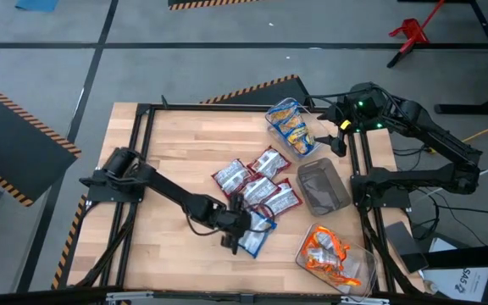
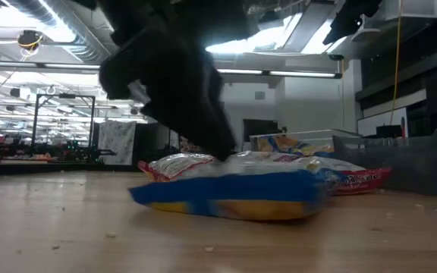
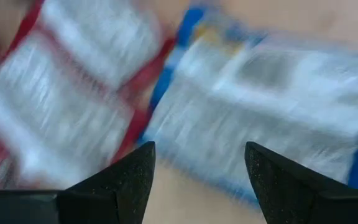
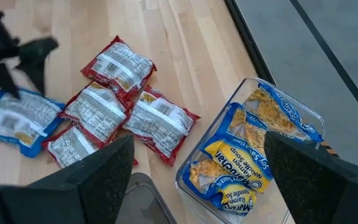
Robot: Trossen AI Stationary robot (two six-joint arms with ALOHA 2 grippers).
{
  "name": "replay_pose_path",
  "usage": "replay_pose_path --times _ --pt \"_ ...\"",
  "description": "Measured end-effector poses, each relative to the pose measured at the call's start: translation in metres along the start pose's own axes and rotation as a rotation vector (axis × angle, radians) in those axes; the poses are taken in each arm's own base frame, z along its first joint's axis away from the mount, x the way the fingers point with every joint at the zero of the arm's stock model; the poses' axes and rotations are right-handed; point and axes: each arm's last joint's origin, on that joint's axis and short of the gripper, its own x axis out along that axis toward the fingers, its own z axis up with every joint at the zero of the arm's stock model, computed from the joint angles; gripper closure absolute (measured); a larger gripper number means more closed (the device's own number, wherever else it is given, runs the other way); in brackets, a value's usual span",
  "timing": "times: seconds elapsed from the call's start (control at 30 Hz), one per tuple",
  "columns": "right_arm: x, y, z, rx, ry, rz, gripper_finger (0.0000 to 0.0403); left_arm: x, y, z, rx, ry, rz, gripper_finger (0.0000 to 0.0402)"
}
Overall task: Sort Maruchan noodles
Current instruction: Put the blue bag into the top transparent bin
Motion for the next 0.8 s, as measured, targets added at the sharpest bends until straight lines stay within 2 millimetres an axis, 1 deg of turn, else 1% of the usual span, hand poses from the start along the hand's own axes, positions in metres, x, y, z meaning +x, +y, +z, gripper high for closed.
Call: replay_pose_path --times 0.07,0.1,0.17,0.23,0.27,0.33,0.4,0.47,0.53,0.57,0.7,0.8 --pt "0.0 0.0 0.0 0.0 0.001 0.0 0.0059 -0.011 0.005 -0.003 -0.026 0.05 0.022 0.0159" --pt "0.0 0.0 0.0 0.0 0.002 0.0 0.0059 -0.017 0.007 -0.002 -0.053 0.047 0.023 0.0159" --pt "0.0 0.0 0.0 0.005 0.002 0.001 0.0059 -0.035 0.009 -0.001 -0.072 0.055 0.011 0.0159" --pt "0.0 0.0 0.0 0.019 0.003 0.001 0.0059 -0.053 0.006 0.004 -0.092 0.013 -0.029 0.0159" --pt "0.0 0.0 0.0 0.021 0.003 0.002 0.0059 -0.063 0.003 0.006 -0.087 -0.008 -0.054 0.0159" --pt "0.0 0.0 0.0 0.022 0.003 0.001 0.0059 -0.074 -0.011 0.01 -0.038 -0.066 -0.112 0.0159" --pt "0.0 0.0 0.0 0.026 0.003 0.002 0.0059 -0.081 -0.029 0.009 0.092 -0.103 -0.144 0.0159" --pt "0.0 0.0 0.0 0.028 0.001 0.01 0.0059 -0.077 -0.047 0.008 0.205 -0.144 -0.15 0.0159" --pt "0.0 0.001 0.0 0.029 -0.002 0.026 0.0059 -0.065 -0.061 0.002 0.251 -0.134 -0.128 0.0159" --pt "0.0 0.001 0.0 0.028 -0.004 0.031 0.0059 -0.056 -0.065 0.0 0.251 -0.132 -0.119 0.0159" --pt "0.007 0.001 -0.003 0.029 -0.003 0.048 0.0059 -0.027 -0.076 -0.006 0.254 -0.131 -0.104 0.0159" --pt "0.016 0.001 -0.009 0.035 0.018 0.058 0.0059 -0.012 -0.076 -0.009 0.246 -0.124 -0.065 0.0159"
